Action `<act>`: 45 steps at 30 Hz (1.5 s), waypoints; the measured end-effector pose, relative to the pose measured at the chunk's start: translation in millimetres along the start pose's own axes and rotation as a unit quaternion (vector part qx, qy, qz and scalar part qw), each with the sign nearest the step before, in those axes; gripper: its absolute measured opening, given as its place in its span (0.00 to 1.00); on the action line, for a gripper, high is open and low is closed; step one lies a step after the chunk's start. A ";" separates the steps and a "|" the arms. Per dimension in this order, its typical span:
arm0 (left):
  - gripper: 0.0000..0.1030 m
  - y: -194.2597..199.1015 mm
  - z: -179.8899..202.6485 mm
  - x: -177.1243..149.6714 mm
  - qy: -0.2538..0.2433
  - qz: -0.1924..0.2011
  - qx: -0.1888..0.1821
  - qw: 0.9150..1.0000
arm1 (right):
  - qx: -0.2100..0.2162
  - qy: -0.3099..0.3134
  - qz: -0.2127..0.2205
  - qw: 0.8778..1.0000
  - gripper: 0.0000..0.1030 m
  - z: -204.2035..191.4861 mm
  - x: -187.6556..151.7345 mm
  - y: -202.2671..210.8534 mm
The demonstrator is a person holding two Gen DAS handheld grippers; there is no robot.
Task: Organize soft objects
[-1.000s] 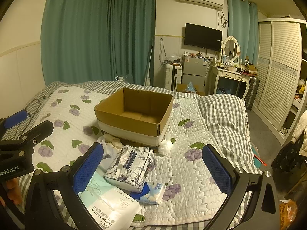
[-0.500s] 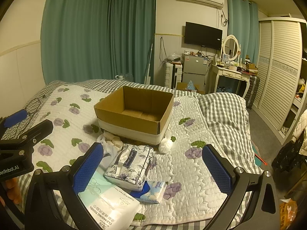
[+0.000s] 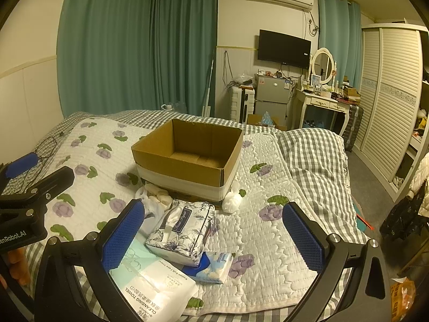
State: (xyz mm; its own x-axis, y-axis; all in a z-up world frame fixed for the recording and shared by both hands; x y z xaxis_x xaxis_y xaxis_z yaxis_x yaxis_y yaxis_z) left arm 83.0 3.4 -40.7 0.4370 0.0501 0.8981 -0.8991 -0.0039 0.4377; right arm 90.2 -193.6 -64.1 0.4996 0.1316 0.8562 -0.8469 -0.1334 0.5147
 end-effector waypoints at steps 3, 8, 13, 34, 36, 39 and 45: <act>1.00 0.2 -0.8 -0.6 -0.001 -0.001 0.001 1.000 | -0.001 -0.001 0.000 1.000 1.00 0.2 -0.7 -0.1; 1.00 0.5 -0.9 -1.4 0.000 0.000 0.001 1.000 | 0.000 0.000 -0.001 1.000 1.00 0.1 -4.4 -1.0; 1.00 2.6 -0.7 -3.3 -0.006 0.000 0.000 1.000 | -0.001 0.001 -0.003 1.000 1.00 -0.8 -9.9 -1.8; 1.00 9.2 -48.0 -40.9 0.009 -0.055 0.038 0.998 | 0.051 0.079 -0.066 0.993 1.00 -55.3 -44.9 1.5; 1.00 4.5 -55.3 -49.5 0.013 -0.065 0.044 0.997 | 0.075 0.096 -0.087 0.989 1.00 -75.6 -63.8 -7.7; 1.00 -1.2 -60.7 -58.6 0.015 -0.075 0.049 0.996 | 0.109 0.124 -0.115 0.980 1.00 -104.0 -86.7 -17.5; 1.00 -8.5 -70.2 -68.7 0.021 -0.091 0.053 0.994 | 0.129 0.161 -0.167 0.964 0.95 -137.6 -123.7 -43.6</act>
State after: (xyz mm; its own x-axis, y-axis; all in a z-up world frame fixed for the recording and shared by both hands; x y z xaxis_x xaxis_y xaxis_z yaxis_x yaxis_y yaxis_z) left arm 58.9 70.0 -109.2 0.5883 0.1006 0.8023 -0.7969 -0.0961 0.5964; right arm 40.3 -69.0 -198.7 0.6194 0.5017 0.6038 -0.5546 -0.2648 0.7889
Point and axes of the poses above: each gripper's, at about its wrist camera, not at the fingertips, and y roughly against the way its jaws point, z to its right, x to its top, the point moved 9 cm from there along -y, roughly the way its jaws point, and after that the axes turned 2 degrees about y, right-handed, at the moved point
